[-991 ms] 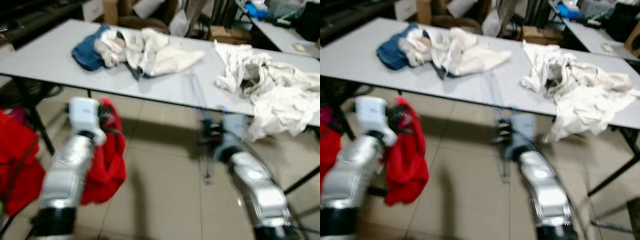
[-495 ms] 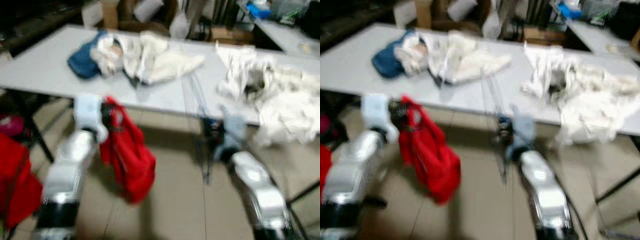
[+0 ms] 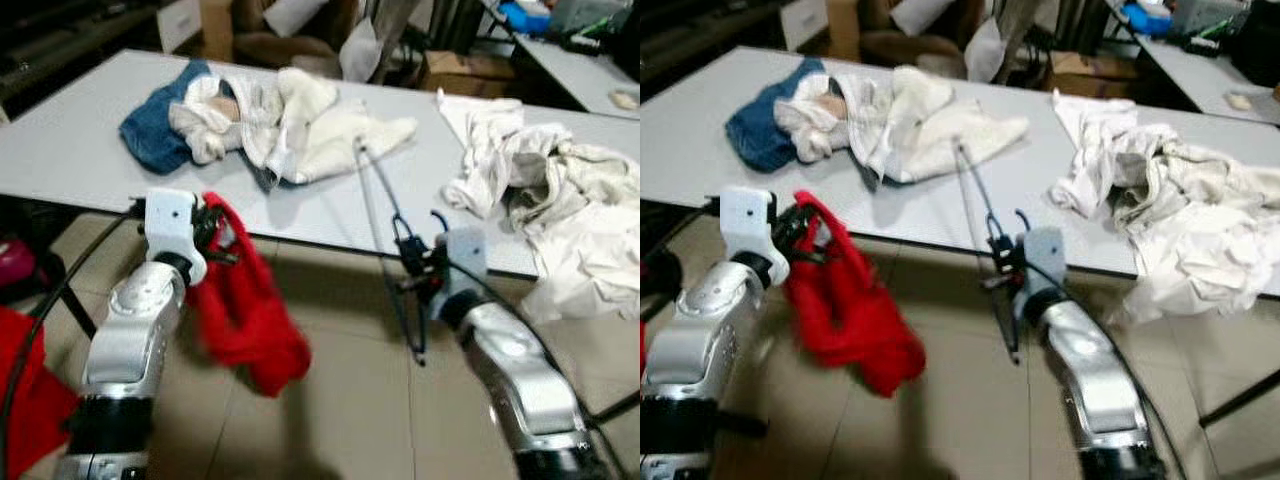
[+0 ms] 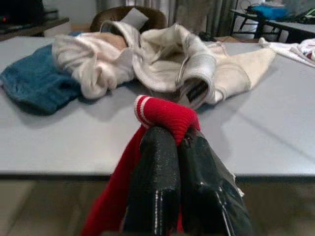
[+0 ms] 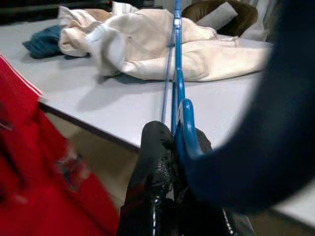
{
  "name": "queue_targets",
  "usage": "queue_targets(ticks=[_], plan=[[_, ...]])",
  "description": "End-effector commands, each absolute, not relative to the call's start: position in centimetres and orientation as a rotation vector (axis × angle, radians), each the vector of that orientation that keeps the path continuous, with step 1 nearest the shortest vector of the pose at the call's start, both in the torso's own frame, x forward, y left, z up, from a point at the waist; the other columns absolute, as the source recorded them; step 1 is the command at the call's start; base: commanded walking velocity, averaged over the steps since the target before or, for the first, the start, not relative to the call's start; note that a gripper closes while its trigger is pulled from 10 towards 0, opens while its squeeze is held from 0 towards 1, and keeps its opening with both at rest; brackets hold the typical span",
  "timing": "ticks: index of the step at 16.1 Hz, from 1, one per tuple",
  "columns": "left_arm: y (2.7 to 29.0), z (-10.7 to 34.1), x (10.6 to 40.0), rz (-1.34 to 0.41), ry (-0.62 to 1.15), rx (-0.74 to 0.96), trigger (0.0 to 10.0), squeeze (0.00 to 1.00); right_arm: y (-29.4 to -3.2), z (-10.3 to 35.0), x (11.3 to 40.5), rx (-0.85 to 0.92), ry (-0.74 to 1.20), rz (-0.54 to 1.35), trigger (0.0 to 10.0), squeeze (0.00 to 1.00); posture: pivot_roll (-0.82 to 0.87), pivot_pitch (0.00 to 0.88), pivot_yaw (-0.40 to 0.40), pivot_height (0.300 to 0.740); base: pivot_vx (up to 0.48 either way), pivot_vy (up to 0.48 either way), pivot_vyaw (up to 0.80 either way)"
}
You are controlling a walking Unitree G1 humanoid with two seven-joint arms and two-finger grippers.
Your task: Hang hanger
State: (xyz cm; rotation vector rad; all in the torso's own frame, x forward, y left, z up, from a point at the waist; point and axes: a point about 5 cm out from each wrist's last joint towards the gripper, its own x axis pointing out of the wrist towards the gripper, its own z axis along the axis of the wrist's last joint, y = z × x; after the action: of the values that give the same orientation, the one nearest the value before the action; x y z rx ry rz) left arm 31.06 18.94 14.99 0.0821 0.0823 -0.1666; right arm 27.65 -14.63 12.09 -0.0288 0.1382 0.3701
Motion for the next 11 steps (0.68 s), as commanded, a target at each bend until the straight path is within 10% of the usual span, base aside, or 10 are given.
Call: queue_targets(ticks=[1,11], plan=[[17.6,17.0,31.9,-0.228,-0.001,0.098,10.0,0.0,-16.2,12.8,27.8,-0.057,0.124,0.374,10.0,0.0,-0.08,0.0,-0.039,0.74,0.382,0.0,0.0],[15.0,24.8,36.3,-0.513,-0.185,0.113,10.0,0.0,-20.9,17.4,21.7,-0.394,0.34,1.107,10.0,0.0,-0.1,0.0,-0.037,0.74,0.378,0.0,0.0]])
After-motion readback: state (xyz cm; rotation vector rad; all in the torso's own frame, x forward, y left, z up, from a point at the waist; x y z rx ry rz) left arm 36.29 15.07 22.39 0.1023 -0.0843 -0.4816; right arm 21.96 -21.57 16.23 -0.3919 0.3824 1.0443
